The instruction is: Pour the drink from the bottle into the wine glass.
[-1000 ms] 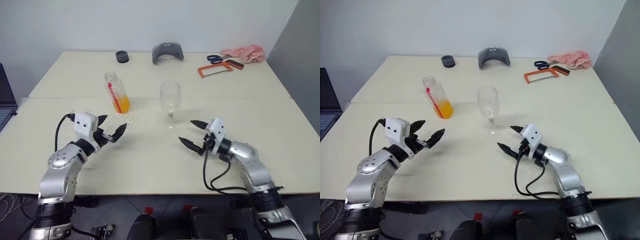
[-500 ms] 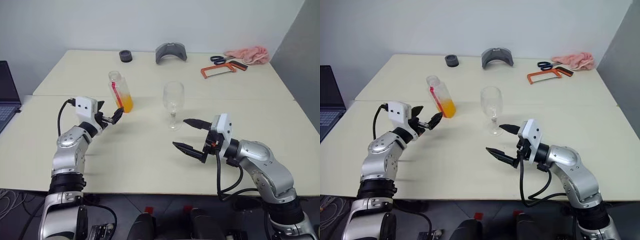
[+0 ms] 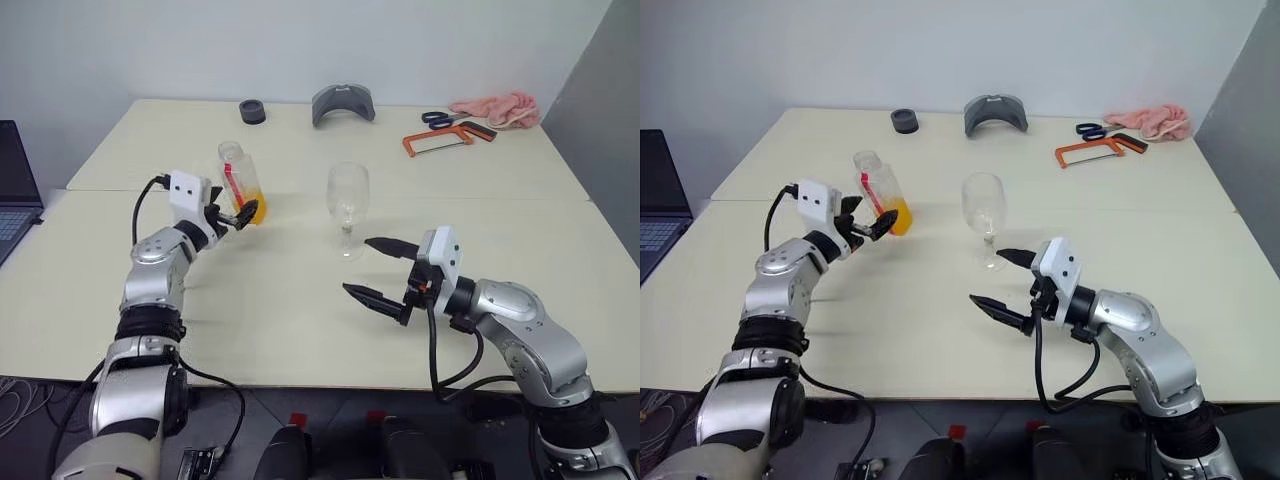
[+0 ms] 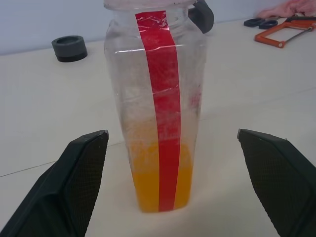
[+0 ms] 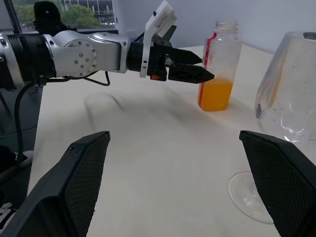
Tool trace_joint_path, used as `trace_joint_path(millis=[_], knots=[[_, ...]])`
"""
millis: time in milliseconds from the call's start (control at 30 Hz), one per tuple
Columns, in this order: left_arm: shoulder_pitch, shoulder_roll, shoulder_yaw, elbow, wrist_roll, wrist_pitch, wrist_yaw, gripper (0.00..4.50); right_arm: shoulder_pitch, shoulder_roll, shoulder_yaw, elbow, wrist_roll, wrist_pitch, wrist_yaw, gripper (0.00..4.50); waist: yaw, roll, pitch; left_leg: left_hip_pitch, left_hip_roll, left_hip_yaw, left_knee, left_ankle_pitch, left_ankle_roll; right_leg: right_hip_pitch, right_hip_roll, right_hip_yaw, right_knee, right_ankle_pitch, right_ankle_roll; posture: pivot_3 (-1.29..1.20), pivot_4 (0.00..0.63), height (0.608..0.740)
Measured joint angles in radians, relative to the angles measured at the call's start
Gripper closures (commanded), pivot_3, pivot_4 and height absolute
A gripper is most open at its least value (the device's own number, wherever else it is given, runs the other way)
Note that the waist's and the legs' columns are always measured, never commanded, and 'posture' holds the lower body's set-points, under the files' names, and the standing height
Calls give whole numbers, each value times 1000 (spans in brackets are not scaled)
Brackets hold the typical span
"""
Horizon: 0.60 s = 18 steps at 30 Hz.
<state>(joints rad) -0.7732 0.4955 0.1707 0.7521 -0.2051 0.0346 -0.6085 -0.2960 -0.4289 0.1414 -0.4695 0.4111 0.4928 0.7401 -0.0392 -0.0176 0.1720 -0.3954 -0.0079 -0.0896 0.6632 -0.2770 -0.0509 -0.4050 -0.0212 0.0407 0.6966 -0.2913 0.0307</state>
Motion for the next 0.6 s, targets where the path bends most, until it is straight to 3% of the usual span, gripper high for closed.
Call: trace_joint_path(millis=[467,600], knots=[[-163,-17,-6,270,30,-108,38,0,-16,3,1,0,4,0,-4,23,-2,0,0,-1,0,0,1,0,0,0,0,-1,0,0,0,0,150,740],[-191,-29,-6,317,31,-128,52,896,-29,5,1,0,4,0,-4,0,-2,0,0,-1,0,0,1,0,0,0,0,0,0,0,0,0,150,740]])
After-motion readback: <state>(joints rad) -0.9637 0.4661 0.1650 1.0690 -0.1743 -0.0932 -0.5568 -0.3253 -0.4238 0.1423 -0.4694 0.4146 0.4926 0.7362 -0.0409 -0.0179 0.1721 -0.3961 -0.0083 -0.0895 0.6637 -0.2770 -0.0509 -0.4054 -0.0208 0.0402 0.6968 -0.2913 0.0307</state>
